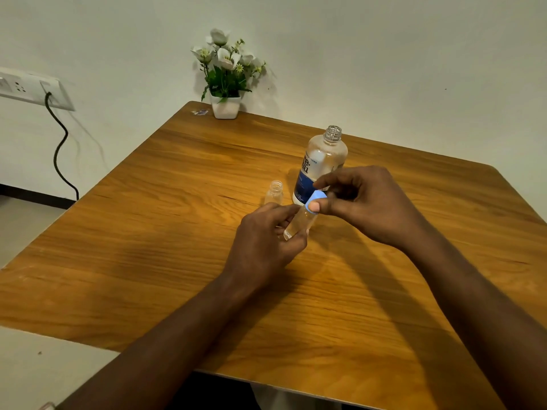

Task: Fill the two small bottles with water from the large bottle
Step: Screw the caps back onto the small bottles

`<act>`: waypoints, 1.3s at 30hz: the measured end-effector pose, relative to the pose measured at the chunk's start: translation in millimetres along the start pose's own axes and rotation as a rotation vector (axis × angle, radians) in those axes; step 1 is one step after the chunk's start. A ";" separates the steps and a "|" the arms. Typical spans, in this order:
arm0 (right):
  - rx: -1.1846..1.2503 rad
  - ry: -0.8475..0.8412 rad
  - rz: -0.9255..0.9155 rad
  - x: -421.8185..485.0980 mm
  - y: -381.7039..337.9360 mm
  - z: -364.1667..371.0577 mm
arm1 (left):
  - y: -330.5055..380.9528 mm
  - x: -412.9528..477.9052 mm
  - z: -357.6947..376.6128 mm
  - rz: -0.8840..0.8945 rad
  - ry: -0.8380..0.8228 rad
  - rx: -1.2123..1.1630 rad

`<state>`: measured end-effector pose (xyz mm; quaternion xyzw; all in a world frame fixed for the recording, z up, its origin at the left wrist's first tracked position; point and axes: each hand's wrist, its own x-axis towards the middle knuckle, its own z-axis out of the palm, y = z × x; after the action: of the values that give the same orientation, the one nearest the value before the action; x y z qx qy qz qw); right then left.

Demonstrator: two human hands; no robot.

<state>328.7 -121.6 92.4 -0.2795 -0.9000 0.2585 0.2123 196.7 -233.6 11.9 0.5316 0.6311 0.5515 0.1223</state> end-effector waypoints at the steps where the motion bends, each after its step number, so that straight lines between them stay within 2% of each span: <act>1: -0.017 0.011 0.002 -0.2 0.1 0.8 | 0.2 0.2 -0.1 0.002 0.002 -0.006; 7: 0.068 -0.081 -0.048 -1.7 0.1 -4.9 | -0.3 0.7 0.6 -0.006 0.013 -0.013; 15: -0.012 0.001 -0.031 -1.9 -0.5 1.6 | -1.3 0.7 0.9 0.013 0.013 -0.003; 21: 0.073 -0.071 -0.042 -1.6 0.4 -4.8 | -3.0 1.3 1.6 -0.004 0.020 -0.021; 27: -0.002 0.024 -0.016 -1.7 2.8 2.3 | -3.4 1.6 1.2 -0.006 0.008 -0.010; 33: 0.082 -0.067 -0.029 -3.2 1.5 -1.2 | -1.6 0.3 2.2 -0.008 -0.013 -0.027; 39: 0.073 0.040 -0.053 -2.3 -5.0 10.5 | -2.7 1.0 -1.7 0.035 0.001 -0.020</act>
<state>323.0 -130.2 86.6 -0.2525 -0.8928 0.2796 0.2470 193.6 -233.2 10.8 0.5409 0.6164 0.5600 0.1177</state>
